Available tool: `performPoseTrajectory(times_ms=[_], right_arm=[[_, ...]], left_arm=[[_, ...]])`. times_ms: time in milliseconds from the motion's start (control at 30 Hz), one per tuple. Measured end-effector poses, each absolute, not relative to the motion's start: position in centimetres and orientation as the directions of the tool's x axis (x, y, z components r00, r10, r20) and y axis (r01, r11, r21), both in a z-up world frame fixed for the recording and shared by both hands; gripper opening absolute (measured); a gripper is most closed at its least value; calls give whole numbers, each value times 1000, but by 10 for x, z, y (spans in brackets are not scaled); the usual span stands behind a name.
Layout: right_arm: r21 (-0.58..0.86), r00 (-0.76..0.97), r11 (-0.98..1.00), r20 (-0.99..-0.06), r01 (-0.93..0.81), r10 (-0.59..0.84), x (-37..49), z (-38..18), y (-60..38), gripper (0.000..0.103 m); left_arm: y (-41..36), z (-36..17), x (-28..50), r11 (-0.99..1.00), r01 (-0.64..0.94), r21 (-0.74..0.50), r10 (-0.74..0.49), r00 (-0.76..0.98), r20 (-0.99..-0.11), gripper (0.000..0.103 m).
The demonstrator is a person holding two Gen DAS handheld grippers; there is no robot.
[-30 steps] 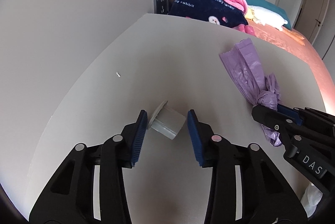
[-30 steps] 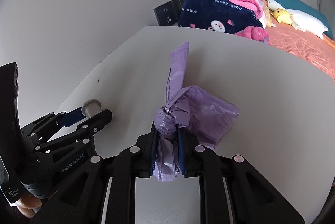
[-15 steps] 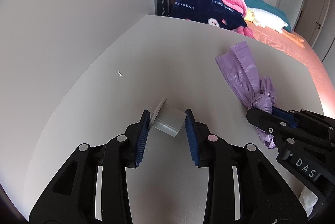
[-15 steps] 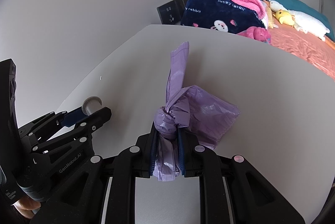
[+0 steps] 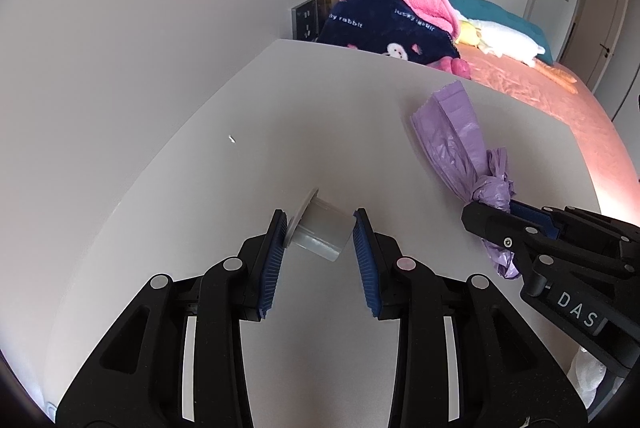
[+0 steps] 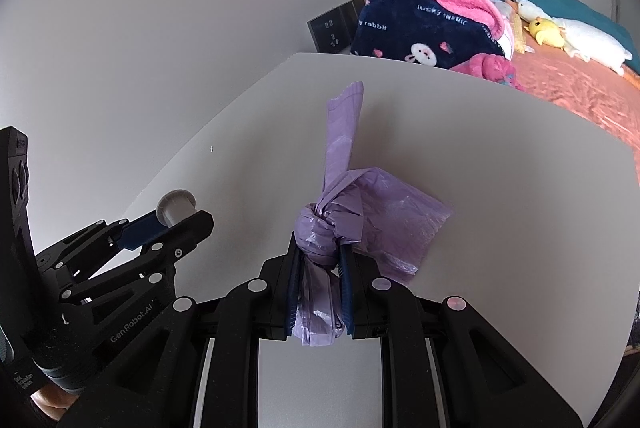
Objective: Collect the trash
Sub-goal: 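Carry the white cap and purple bag over the trash bag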
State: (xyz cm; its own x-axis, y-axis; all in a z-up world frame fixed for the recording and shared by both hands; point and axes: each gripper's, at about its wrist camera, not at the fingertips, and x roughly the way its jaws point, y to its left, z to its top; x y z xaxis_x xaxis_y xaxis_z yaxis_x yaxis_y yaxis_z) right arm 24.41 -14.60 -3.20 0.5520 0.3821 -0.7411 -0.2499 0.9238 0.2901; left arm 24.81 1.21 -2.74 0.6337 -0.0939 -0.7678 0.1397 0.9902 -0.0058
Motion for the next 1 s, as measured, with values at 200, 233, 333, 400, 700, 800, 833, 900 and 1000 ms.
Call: performPoseTrajectory(times_ms=[200,233,333,400,700,800,833,900,1000], right_arm=[[278,560,922,-733,-270,385,224,-17,-155,18],[276,564,922,-731,-272,385,220,-15,-157,18],[270,570,924,-728,-271,380,209,-9,-165,18],[262,574,927,-729,-268,372,201,-5,-170,18],[238,597,944,-731,-231,330,170,5,-202,18],[233,607,948,-728,-218,319,158,9,-213,18],[231,609,949,-728,-214,315,154,10,-217,18],[227,611,951,-729,-210,309,148,11,-224,18],[218,620,955,-726,-203,298,135,13,-235,18]], left_arm=[[1,-16,233,988,154,-20,-115,639,-761,34],[-2,-15,230,987,157,-21,-118,641,-758,34],[-9,-10,223,985,168,-28,-131,644,-754,34],[-14,-6,216,984,174,-33,-140,647,-749,34],[-43,7,188,974,210,-83,-202,649,-734,34],[-56,9,178,969,233,-88,-222,645,-732,34],[-60,10,174,967,240,-86,-225,644,-732,34],[-68,10,168,963,254,-89,-236,640,-731,34],[-78,11,158,959,267,-97,-251,638,-728,34]])
